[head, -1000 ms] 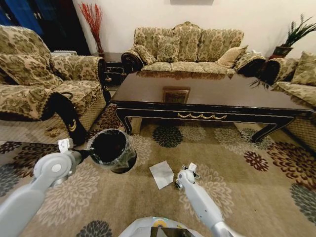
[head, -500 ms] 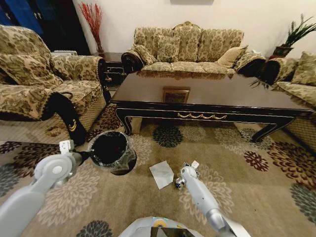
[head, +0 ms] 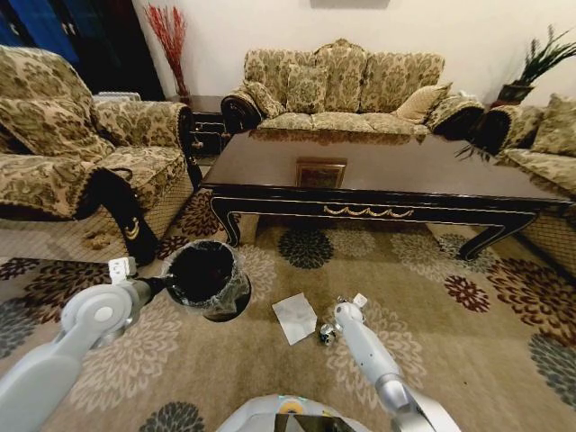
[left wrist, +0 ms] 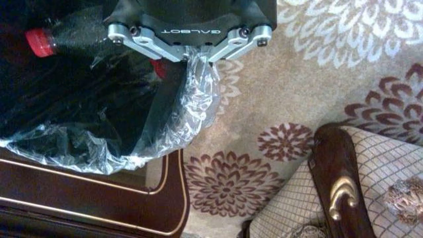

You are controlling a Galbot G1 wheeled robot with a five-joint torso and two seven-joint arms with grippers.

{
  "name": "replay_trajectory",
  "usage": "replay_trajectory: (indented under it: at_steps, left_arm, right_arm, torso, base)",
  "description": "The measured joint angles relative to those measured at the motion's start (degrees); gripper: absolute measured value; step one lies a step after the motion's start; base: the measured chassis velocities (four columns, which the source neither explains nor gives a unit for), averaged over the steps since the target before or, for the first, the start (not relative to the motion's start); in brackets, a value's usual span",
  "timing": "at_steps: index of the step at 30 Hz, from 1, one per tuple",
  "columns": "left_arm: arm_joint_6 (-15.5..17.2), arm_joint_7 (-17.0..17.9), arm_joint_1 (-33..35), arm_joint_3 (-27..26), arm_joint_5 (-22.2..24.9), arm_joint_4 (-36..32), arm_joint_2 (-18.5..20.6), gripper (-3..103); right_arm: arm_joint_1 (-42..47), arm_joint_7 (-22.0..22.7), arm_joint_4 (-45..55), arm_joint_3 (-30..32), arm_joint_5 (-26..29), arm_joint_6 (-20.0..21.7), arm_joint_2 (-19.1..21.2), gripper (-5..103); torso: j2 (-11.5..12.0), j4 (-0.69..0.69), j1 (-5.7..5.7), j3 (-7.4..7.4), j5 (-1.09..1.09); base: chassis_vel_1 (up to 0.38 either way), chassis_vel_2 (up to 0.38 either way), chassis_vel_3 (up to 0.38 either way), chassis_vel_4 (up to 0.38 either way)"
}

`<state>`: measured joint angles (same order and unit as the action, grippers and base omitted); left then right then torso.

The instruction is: Move to the front of the table and pick up the trash from the floor, then place it into the trash bin.

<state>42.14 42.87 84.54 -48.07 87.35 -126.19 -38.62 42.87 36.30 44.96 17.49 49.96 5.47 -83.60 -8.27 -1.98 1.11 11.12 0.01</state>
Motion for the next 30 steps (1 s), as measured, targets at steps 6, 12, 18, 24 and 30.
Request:
replay_trajectory:
  at_steps: [6, 12, 18, 24, 30]
  left_arm:
    - [0.0, 0.1, 0.7, -0.3, -0.1, -1.1, -0.5, 1]
    - [0.0, 0.1, 1.4, -0.9, -0.4, -1.6, -0.8, 1]
    - [0.0, 0.2, 2.4, -2.0, -0.6, -2.5, -1.3, 1]
    - [0.0, 0.2, 3.2, -2.6, -0.9, -3.1, -1.7, 1]
    - [0.0, 0.1, 3.8, -3.1, -1.3, -3.5, -2.2, 1]
  right_arm:
    - [1.4, -0.5, -0.4, 0.5, -1.4, -0.2, -0.2, 99]
    - [2.3, -0.5, 0.2, 0.5, -1.9, -0.4, -0.3, 84]
    - [3.3, -0.3, 1.7, 0.0, -2.1, -0.5, -0.2, 63]
    - [4.2, -0.3, 3.1, -0.6, -2.5, -0.9, -0.2, 51]
    - [4.9, -0.3, 4.1, -1.4, -3.3, -1.1, -0.2, 31]
  torso:
    - [0.0, 0.0, 0.0, 0.0, -0.01]
    - [0.0, 0.01, -0.01, -0.01, -0.05]
    - [0.0, 0.03, -0.01, -0.01, -0.02]
    - [0.0, -0.01, -0.01, -0.01, 0.01]
    - [0.0, -0.02, -0.01, 0.0, 0.03]
  base:
    - [0.0, 0.0, 0.0, 0.0]
    - [0.0, 0.0, 0.0, 0.0]
    - [0.0, 0.0, 0.0, 0.0]
    - [0.0, 0.0, 0.0, 0.0]
    - [0.0, 0.0, 0.0, 0.0]
